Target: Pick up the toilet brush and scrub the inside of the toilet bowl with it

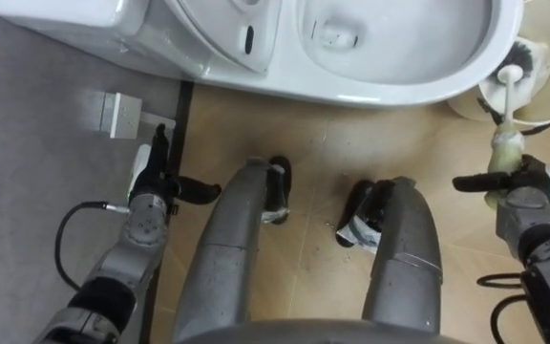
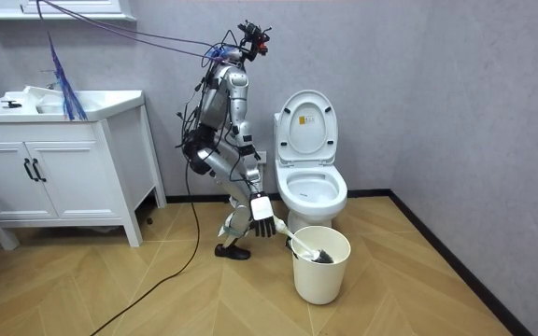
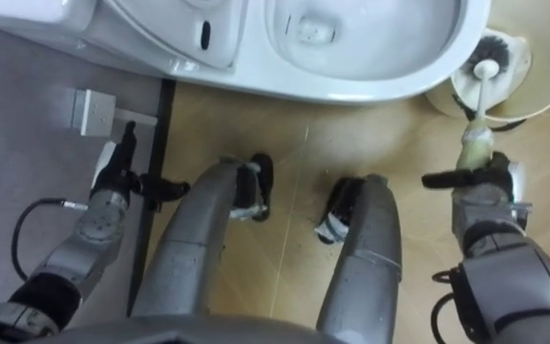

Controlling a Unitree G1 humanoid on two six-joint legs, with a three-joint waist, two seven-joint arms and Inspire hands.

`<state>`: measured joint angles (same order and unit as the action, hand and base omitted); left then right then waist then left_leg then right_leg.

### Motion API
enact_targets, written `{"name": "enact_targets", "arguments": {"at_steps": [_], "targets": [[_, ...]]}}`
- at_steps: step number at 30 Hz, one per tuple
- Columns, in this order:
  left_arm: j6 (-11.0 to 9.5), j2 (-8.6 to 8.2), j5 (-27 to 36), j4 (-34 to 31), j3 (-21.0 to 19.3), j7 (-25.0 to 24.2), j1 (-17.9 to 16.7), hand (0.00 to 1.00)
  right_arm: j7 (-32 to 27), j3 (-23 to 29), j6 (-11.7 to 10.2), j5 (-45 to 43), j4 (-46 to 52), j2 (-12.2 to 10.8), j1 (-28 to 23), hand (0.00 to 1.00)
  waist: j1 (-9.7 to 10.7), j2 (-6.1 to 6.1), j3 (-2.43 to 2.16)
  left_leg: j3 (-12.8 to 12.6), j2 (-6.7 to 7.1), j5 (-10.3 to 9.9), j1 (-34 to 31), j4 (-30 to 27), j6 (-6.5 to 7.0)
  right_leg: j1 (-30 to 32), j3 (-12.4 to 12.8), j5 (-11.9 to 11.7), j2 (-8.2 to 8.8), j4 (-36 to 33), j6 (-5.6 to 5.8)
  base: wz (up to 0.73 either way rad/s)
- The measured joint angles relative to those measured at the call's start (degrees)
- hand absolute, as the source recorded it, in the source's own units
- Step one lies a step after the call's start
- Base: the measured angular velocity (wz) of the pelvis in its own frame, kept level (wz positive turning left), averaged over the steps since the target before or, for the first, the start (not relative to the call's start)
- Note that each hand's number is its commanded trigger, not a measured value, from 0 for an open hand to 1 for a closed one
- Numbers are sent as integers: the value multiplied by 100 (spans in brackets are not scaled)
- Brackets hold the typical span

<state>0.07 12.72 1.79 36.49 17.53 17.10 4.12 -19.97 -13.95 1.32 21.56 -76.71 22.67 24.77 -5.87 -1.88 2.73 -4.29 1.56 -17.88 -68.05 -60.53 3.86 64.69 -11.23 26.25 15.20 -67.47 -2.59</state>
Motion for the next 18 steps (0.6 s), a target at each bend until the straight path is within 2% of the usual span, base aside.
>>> {"name": "enact_targets", "arguments": {"at_steps": [1,8,11,18], "targets": [[2,8,63,-62,74,-2,9,0,-13,0,1,22,-14,21,-3,100,-41,-11,2,-2,5,-56,-47,-128,6,34,4,61,56,-127,-4,0],[43,21,226,-176,83,-59,-5,0,-321,7,-2,271,69,185,-140,100,-165,-34,1,-19,13,-310,-276,-658,1,257,104,343,83,-667,7,2],[83,21,253,-183,89,-109,-16,0,-436,-4,-2,275,83,185,-172,100,-193,-34,1,-17,14,-355,-283,-732,-19,264,118,412,84,-749,-1,0],[54,65,319,-175,76,-110,-153,0,-493,-65,-57,390,76,188,-358,100,-204,-28,-1,-33,-22,-357,-119,-558,-32,121,91,394,52,-565,-21,-2]]}}
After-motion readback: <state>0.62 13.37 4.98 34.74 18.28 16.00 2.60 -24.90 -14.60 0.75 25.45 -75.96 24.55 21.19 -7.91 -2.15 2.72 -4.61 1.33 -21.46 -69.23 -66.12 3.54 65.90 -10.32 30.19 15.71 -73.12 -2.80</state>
